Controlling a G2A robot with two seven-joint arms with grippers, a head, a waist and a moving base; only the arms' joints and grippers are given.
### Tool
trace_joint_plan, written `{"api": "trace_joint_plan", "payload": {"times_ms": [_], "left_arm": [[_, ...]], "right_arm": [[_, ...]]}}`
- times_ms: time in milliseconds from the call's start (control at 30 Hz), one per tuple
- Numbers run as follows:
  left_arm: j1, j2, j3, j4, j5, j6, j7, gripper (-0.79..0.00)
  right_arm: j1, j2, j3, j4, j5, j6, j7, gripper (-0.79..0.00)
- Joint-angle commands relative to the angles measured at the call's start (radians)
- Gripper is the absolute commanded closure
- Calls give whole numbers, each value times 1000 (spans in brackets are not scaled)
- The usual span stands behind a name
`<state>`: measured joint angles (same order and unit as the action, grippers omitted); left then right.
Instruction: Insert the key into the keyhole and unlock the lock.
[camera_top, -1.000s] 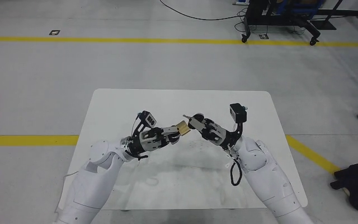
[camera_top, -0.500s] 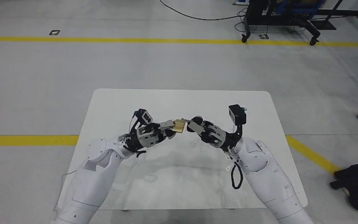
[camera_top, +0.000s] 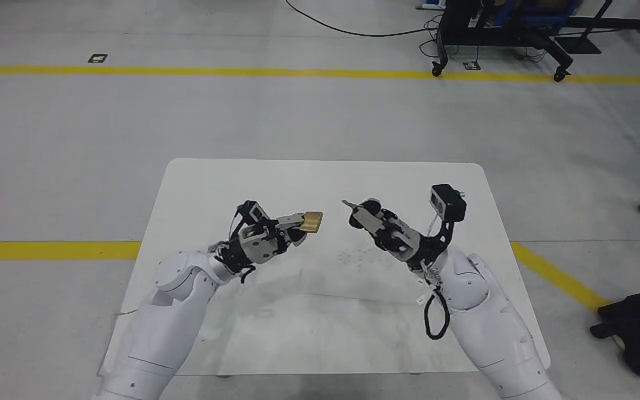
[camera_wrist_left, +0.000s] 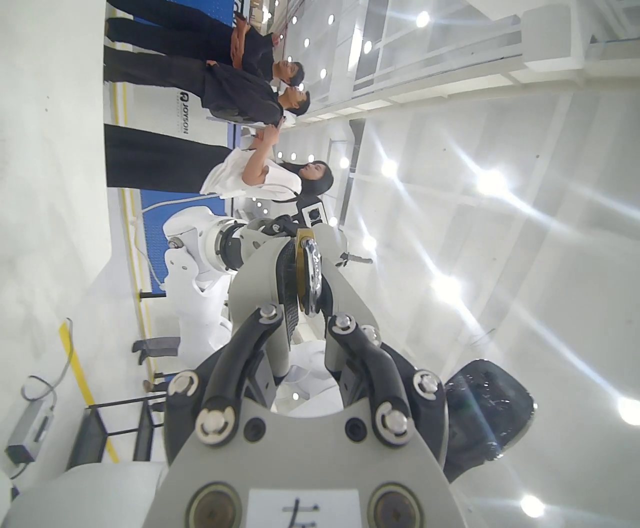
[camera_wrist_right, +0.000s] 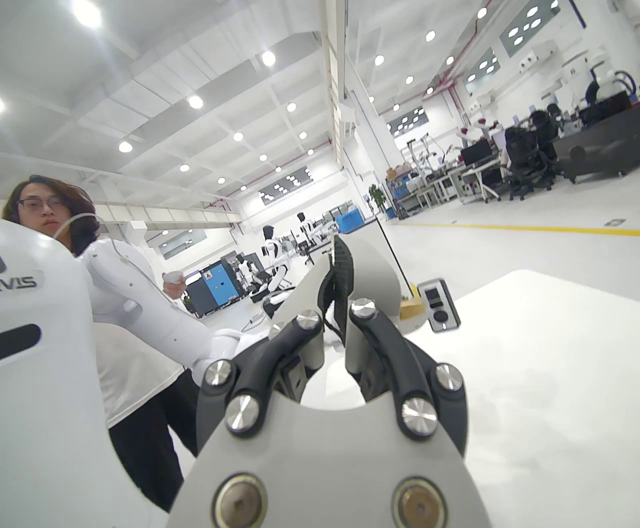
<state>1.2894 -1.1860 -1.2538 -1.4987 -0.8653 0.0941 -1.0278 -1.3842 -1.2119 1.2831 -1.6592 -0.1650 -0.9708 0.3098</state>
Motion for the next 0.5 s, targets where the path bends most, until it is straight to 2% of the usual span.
{"api": "trace_joint_plan", "payload": {"times_ms": [0, 100, 200, 467], "left_arm": [[-21, 2, 16, 25, 11, 33, -75, 0], [-77, 2, 42, 64, 40, 39, -163, 0], [-134, -8, 76, 69, 74, -49, -178, 0], [-121, -10, 87, 50, 69, -53, -166, 0]], "right_arm": [[-45, 11, 74, -49, -68, -3, 6, 0], [-121, 25, 177, -131, -142, 16, 5, 0], [-121, 25, 177, -131, -142, 16, 5, 0], [-120, 25, 176, -132, -148, 21, 6, 0]]}}
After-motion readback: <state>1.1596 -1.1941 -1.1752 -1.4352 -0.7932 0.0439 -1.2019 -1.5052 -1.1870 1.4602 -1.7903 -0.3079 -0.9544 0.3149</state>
